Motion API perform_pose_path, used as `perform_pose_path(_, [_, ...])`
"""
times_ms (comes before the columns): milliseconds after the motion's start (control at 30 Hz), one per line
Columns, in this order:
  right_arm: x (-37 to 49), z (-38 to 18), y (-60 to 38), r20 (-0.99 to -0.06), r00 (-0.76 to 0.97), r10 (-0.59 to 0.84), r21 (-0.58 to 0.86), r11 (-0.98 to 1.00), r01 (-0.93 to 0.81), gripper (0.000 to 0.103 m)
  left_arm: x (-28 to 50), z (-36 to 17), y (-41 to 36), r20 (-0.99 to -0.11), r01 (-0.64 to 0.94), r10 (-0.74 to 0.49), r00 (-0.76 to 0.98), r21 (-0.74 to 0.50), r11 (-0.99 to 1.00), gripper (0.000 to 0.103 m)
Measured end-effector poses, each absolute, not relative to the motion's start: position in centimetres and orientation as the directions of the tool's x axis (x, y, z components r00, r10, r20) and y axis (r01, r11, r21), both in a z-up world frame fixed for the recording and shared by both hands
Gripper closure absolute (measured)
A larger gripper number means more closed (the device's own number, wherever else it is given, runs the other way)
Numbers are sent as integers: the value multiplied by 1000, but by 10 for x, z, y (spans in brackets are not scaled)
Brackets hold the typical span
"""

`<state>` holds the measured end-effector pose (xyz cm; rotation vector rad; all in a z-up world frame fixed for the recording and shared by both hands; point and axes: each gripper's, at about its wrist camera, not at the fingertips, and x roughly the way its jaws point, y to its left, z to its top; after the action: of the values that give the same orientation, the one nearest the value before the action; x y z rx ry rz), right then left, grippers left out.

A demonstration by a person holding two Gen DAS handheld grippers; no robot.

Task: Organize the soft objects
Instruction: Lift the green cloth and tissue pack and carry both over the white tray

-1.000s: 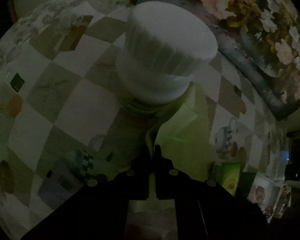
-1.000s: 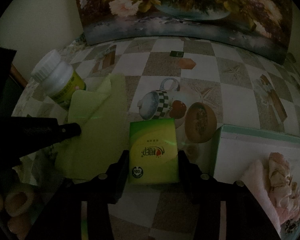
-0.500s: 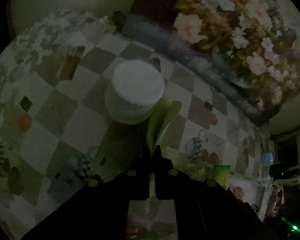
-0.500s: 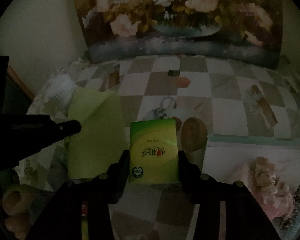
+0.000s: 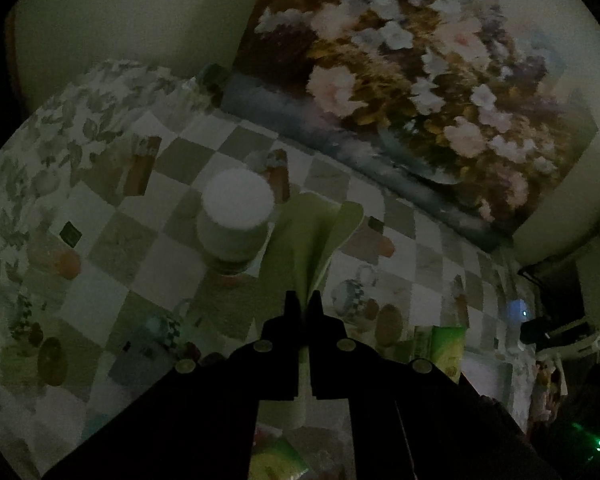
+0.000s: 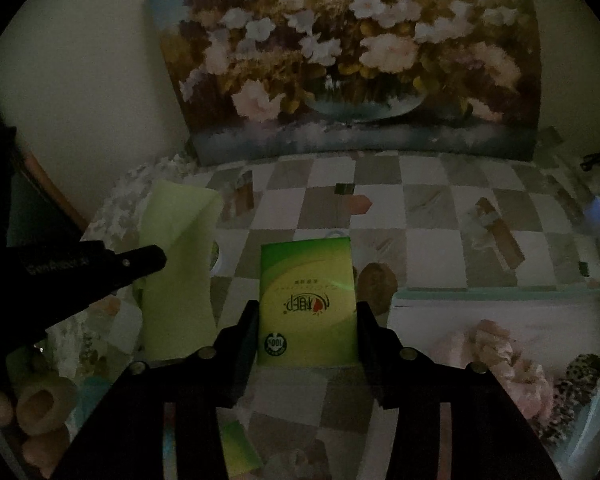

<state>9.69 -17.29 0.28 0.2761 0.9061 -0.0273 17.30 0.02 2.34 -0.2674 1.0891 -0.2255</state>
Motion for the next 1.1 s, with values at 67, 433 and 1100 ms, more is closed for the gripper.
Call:
perform_pose_path(67, [92,7,-175,-777,625,83,221,964,146,54,168,30,-1,-834,59,-310,456,-319,946,100])
perform_pose_path(433, [63,28,-183,-763,644,47,214,960,183,54,127,68,-21,-790,143,-320,523,-289,947,100])
perform_pose_path(1100, [-4,65,-254,-733,671,-115,200,906,373,54,55,112,-74,-709,333,-422,565,-271,903,100])
